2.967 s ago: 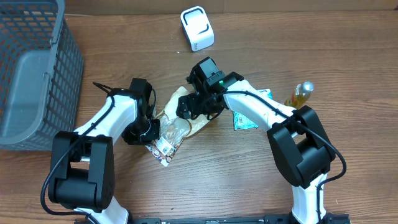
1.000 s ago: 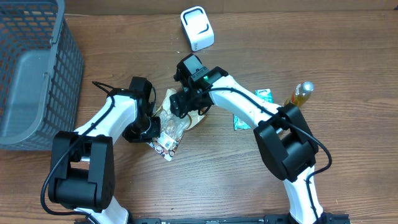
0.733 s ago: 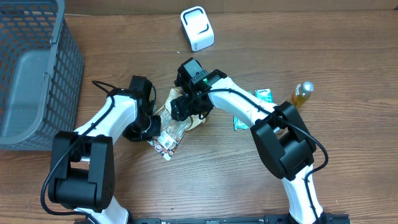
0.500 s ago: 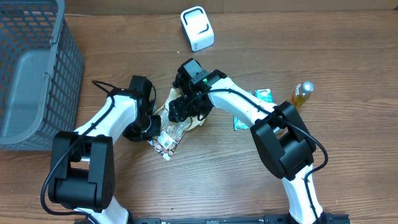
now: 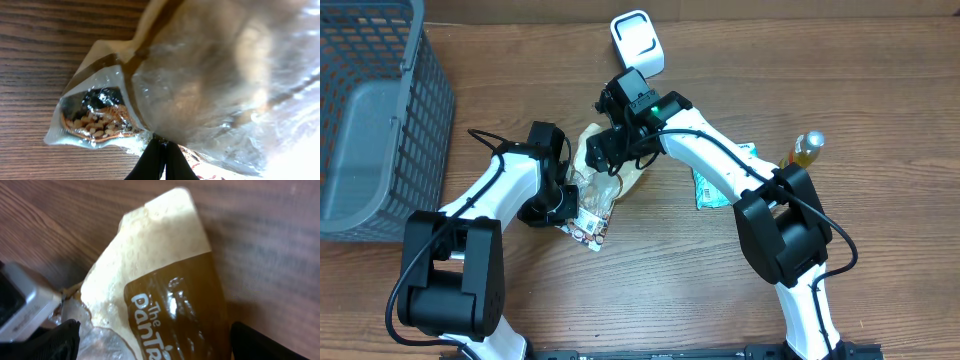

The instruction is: Scan the item barcode

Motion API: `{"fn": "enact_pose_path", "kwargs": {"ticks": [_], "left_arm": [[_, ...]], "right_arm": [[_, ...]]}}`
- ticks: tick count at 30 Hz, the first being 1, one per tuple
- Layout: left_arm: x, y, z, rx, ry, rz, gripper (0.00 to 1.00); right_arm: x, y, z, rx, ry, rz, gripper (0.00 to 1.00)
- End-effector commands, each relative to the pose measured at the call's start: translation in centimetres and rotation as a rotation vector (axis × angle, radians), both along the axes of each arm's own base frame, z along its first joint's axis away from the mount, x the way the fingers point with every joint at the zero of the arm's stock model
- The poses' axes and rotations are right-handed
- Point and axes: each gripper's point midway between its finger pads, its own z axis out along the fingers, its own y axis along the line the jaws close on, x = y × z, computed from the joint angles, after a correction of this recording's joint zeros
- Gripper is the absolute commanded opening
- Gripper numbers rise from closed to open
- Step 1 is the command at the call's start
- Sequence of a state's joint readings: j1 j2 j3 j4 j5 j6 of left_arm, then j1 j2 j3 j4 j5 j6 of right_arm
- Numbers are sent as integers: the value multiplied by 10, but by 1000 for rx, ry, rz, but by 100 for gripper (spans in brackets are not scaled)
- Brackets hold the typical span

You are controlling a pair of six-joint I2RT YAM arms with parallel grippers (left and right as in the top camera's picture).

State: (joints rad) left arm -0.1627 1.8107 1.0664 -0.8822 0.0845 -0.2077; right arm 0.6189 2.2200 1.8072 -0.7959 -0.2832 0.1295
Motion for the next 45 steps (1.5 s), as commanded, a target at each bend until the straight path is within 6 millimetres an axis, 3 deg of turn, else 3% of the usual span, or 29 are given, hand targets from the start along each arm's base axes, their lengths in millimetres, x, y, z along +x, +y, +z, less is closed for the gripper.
{"fn": "enact_pose_path", "kwargs": {"ticks": [1,5,10,15,19,21,23,32,45], "left_arm": [[-5,2,-6,13,23,12,4],[-5,2,-6,15,22,15,4],[-5,2,-6,15,23,15,4],[-2,1,0,11,22,16,4],[10,-1,17,4,8,27,4],[15,-4,25,-5,1,27,4],[18,-5,30,-13,-4,29,4],[11,-4,24,-3,21,52,4],[2,16,-9,99,-12,47,4]], "right_arm": [[10,6,23,24,-73,23,92],[12,8,27,33,-84,24,92],[32,10,37,37,-176,-6,93],[33,10,38,44,-176,-9,93],[27,15,40,74,-148,14,87],[18,20,40,105,-108,38,74],[11,22,36,115,-72,54,63],[0,22,-17,38,-10,61,66],[-6,17,-37,9,19,59,69]]}}
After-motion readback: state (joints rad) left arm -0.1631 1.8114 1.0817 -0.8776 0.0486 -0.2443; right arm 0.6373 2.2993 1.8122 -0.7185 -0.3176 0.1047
